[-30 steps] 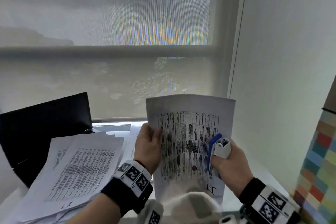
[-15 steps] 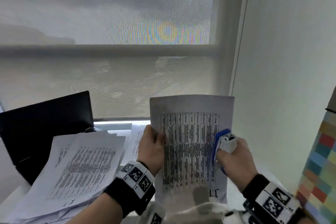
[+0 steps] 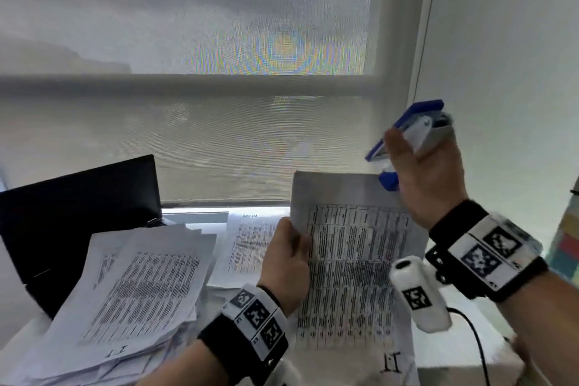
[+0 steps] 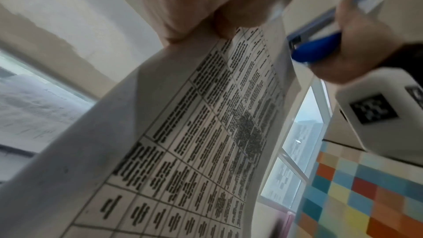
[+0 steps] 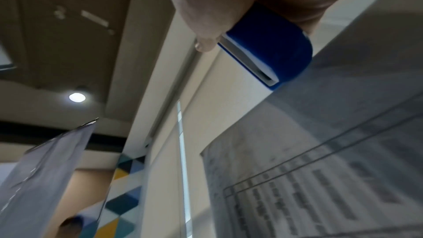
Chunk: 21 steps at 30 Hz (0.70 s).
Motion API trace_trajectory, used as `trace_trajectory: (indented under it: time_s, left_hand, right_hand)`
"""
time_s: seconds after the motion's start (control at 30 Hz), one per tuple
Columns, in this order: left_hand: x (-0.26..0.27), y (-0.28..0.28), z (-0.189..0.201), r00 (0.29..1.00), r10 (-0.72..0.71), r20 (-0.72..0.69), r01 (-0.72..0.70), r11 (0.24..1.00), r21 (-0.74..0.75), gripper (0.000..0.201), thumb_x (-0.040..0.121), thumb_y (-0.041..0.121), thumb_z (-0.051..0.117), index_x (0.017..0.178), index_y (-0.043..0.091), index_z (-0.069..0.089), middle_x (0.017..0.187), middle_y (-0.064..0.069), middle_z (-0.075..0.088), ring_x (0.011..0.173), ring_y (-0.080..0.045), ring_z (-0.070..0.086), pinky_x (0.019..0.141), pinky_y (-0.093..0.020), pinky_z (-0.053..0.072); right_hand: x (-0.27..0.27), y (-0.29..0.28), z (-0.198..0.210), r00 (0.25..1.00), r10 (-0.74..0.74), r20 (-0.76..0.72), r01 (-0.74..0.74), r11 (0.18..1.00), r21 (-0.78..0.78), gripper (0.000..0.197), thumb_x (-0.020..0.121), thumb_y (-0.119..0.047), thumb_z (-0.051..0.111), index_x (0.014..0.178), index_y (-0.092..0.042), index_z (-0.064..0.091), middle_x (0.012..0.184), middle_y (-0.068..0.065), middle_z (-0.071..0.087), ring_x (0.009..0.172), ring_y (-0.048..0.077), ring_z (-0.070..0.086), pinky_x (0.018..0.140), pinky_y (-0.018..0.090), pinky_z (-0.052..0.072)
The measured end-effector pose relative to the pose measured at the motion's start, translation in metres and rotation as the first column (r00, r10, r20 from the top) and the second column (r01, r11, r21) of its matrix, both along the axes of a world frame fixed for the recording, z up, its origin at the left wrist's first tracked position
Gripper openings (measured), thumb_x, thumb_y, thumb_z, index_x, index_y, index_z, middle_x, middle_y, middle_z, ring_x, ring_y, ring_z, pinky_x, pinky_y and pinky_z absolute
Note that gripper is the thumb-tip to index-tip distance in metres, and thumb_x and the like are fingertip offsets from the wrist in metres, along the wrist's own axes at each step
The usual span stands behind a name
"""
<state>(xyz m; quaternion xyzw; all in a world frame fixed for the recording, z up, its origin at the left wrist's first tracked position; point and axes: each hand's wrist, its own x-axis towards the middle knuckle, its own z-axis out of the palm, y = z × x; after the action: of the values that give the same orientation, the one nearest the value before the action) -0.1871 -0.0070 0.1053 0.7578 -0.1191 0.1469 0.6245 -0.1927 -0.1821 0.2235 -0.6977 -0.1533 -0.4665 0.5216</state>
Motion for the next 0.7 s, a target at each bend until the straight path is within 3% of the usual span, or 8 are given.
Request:
trace_trajectory:
  time_s: [0.1,0.2,0.27,0.37,0.5,0.57,0.63,0.7]
  left_hand:
    - [-0.004,-0.005,-0.002,0.999,-0.043,0.024,0.043,0.999,0.018,0.013,0.098,0.003,0.047,0.096,0.015,0.051,0.089,0.002,0.066,0.086,-0.019,0.063,0.078,-0.036,0.053]
    - [-0.004,-0.006,-0.002,0.997,-0.054,0.061,0.053,0.998,0.016,0.011,0.097,0.004,0.049,0.097,0.015,0.051,0.091,0.000,0.067,0.087,-0.016,0.064,0.078,-0.037,0.055]
    - [-0.005,-0.006,-0.002,0.993,-0.068,0.097,0.067,0.998,0.017,0.004,0.095,0.013,0.051,0.097,0.016,0.050,0.092,-0.003,0.067,0.088,-0.020,0.065,0.080,-0.044,0.055]
    - [-0.007,-0.002,-0.001,0.988,-0.077,0.133,0.073,0.997,0.028,0.019,0.087,0.024,0.047,0.100,0.011,0.050,0.093,-0.007,0.066,0.090,-0.028,0.064,0.080,-0.052,0.053]
    - [-0.009,0.007,-0.004,0.986,-0.098,0.138,0.094,0.995,0.038,0.005,0.095,0.012,0.049,0.100,0.013,0.051,0.093,-0.003,0.066,0.087,-0.022,0.062,0.080,-0.045,0.053]
    - [-0.006,0.012,-0.009,0.990,-0.102,0.096,0.097,0.994,0.059,0.010,0.097,0.006,0.049,0.101,0.014,0.052,0.094,-0.001,0.066,0.089,-0.019,0.063,0.082,-0.042,0.053]
    - [0.000,0.018,-0.015,0.997,-0.074,0.008,0.073,0.993,0.094,0.012,0.097,0.007,0.049,0.103,0.016,0.053,0.096,0.001,0.067,0.091,-0.017,0.064,0.084,-0.041,0.054]
    - [0.005,0.026,-0.024,0.991,-0.029,-0.132,0.039,0.996,0.081,0.013,0.097,0.006,0.048,0.101,0.017,0.054,0.095,-0.002,0.068,0.090,-0.020,0.066,0.080,-0.038,0.056]
  right_hand:
    - [0.000,0.021,0.005,1.000,-0.027,-0.009,0.026,0.996,-0.088,0.022,0.085,-0.038,0.063,0.092,-0.028,0.045,0.076,-0.016,0.055,0.062,-0.010,0.053,0.057,0.008,0.039]
    - [0.006,0.036,0.006,0.997,0.018,-0.069,-0.025,0.994,-0.110,0.025,0.087,-0.045,0.060,0.094,-0.023,0.050,0.076,-0.011,0.058,0.062,-0.004,0.055,0.056,0.009,0.041]
    - [0.010,0.046,0.005,0.996,0.040,-0.076,-0.048,0.994,-0.102,0.033,0.085,-0.050,0.060,0.093,-0.019,0.052,0.073,-0.011,0.057,0.061,-0.001,0.055,0.057,0.013,0.042]
    - [0.016,0.058,0.003,0.997,0.039,-0.060,-0.044,0.995,-0.089,0.028,0.080,-0.055,0.057,0.079,-0.028,0.050,0.064,-0.013,0.053,0.058,0.008,0.053,0.056,0.026,0.042]
    - [0.024,0.067,0.000,0.997,0.027,-0.077,-0.031,0.998,-0.050,0.030,0.078,-0.056,0.055,0.067,-0.029,0.048,0.057,-0.010,0.050,0.053,0.014,0.051,0.052,0.027,0.039]
    - [0.029,0.070,-0.005,0.991,0.031,-0.130,-0.038,0.998,-0.056,0.033,0.078,-0.057,0.055,0.068,-0.027,0.050,0.057,-0.009,0.051,0.053,0.013,0.051,0.051,0.027,0.038]
    - [0.032,0.073,-0.008,0.984,0.044,-0.175,-0.048,0.999,-0.017,0.031,0.084,-0.053,0.059,0.073,-0.024,0.052,0.059,-0.010,0.052,0.051,0.006,0.051,0.051,0.023,0.038]
    - [0.032,0.074,-0.009,0.984,0.070,-0.166,-0.058,0.995,0.077,0.022,0.091,-0.037,0.060,0.079,-0.020,0.052,0.064,-0.010,0.051,0.047,-0.003,0.048,0.049,0.013,0.037]
